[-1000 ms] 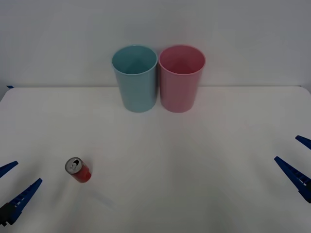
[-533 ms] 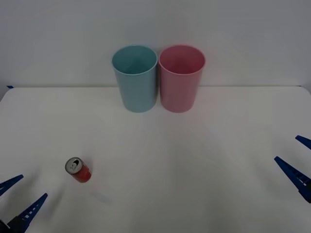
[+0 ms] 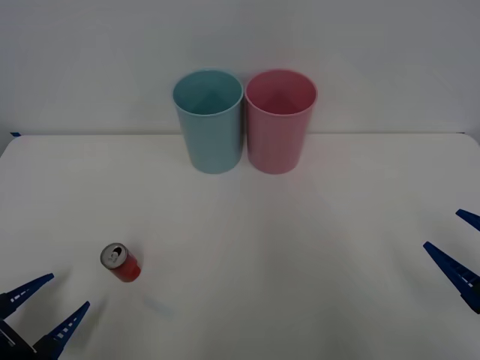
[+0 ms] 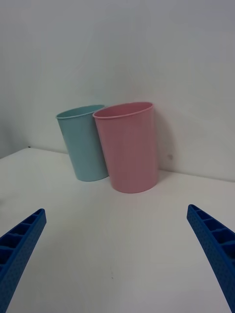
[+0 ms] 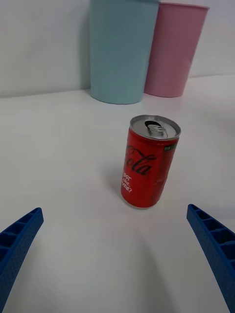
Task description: Grasp the object on the table and drop it into the matching bin: aluminum can to the light blue bin, PET bottle to the pink bin.
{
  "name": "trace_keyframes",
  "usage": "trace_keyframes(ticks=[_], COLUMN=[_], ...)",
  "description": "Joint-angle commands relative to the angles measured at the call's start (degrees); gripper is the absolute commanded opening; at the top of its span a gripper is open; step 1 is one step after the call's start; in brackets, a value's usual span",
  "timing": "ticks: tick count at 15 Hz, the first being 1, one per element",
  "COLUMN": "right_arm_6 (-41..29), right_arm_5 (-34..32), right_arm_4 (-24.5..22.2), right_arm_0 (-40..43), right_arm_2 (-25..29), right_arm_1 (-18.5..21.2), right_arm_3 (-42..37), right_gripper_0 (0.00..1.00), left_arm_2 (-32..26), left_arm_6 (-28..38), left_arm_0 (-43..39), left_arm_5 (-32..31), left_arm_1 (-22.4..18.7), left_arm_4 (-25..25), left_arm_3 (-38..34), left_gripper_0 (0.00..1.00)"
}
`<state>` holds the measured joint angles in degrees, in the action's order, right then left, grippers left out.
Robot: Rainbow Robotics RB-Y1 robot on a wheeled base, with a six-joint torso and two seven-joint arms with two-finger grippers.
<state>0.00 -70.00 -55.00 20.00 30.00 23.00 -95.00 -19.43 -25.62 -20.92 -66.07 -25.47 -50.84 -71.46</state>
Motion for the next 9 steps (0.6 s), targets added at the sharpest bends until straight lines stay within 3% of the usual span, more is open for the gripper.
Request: trace_keyframes(ticks=[1,9], right_arm_6=[0.00,0.00], right_arm_5=[0.00,0.00], right_arm_4=[0.00,0.00], right_arm_0=[0.00,0.00], right_arm_2=[0.00,0.00], right_arm_1=[0.00,0.00], right_arm_3=[0.00,0.00], right_gripper_0=[1.00,1.00], left_arm_2=[1.68,4.40], left_arm_6=[-0.40,-5.76], left_arm_0=[0.70,3.60], left_arm_5=[1.30,3.50], left_arm_1=[0.16,3.50], left_arm_4=[1.01,0.22], left_arm_3=[0.00,0.00], left_gripper_0=[1.00,1.00])
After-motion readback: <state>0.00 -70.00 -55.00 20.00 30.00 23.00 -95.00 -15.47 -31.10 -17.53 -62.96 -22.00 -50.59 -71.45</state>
